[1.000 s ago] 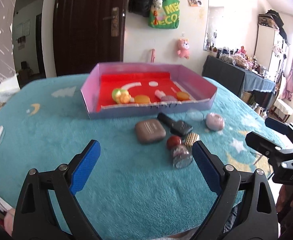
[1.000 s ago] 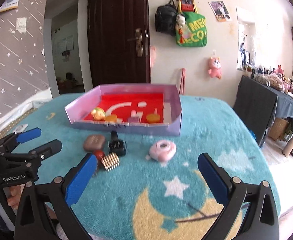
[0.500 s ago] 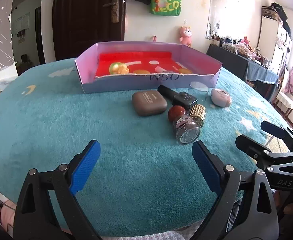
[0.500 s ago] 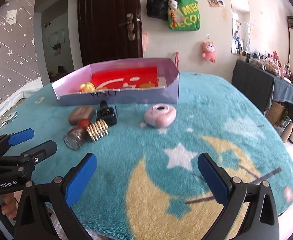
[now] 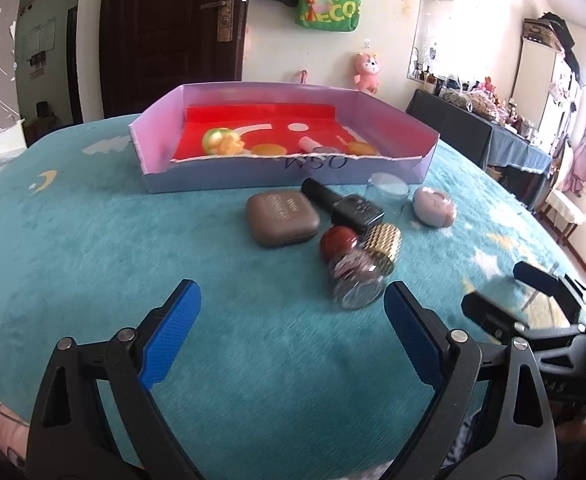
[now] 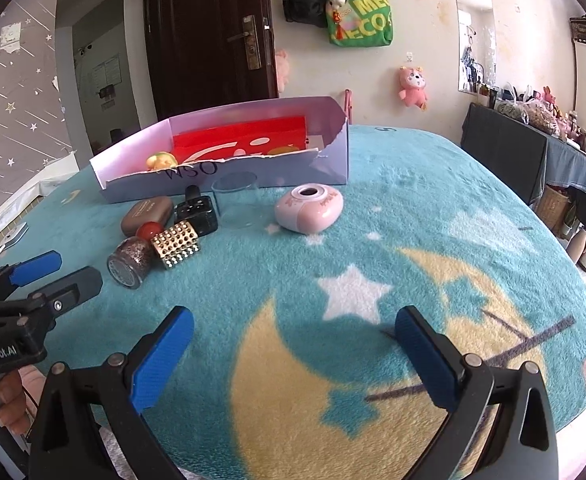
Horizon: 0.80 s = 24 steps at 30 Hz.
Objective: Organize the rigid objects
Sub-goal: 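Lower both open grippers toward the cosmetics lying on the rug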
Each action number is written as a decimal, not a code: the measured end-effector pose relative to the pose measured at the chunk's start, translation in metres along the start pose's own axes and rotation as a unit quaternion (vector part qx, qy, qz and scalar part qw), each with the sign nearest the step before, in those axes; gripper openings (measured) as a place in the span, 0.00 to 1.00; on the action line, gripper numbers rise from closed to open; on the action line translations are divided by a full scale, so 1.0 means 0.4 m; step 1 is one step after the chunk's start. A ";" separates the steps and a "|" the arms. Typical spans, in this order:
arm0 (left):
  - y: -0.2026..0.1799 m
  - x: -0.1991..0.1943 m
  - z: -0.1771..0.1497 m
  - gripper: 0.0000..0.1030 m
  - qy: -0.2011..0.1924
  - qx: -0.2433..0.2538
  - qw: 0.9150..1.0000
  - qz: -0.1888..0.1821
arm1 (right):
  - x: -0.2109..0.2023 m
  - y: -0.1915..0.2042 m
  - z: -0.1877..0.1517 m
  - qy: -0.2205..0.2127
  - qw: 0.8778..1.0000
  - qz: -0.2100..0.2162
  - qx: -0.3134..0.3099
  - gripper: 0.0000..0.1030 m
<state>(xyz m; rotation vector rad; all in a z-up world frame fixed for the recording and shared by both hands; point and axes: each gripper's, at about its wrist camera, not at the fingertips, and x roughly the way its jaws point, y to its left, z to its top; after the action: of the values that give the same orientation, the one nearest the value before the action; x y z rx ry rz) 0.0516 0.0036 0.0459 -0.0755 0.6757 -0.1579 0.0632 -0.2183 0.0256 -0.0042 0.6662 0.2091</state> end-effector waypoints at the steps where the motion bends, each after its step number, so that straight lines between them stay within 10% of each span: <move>1: -0.006 0.005 0.006 0.91 0.001 0.000 1.000 -0.003 | -0.001 -0.004 0.002 0.001 1.000 -0.001 -0.001 1.00; 24: 0.051 0.065 0.077 0.91 0.074 0.000 0.997 -0.011 | 0.085 -0.109 0.160 0.032 0.999 0.016 0.037 1.00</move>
<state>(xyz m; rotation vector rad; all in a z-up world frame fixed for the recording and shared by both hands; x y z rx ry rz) 0.0935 0.0198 0.0516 -0.0720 0.8225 -0.1853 0.1371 -0.2498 0.0523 0.0701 0.7372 0.2152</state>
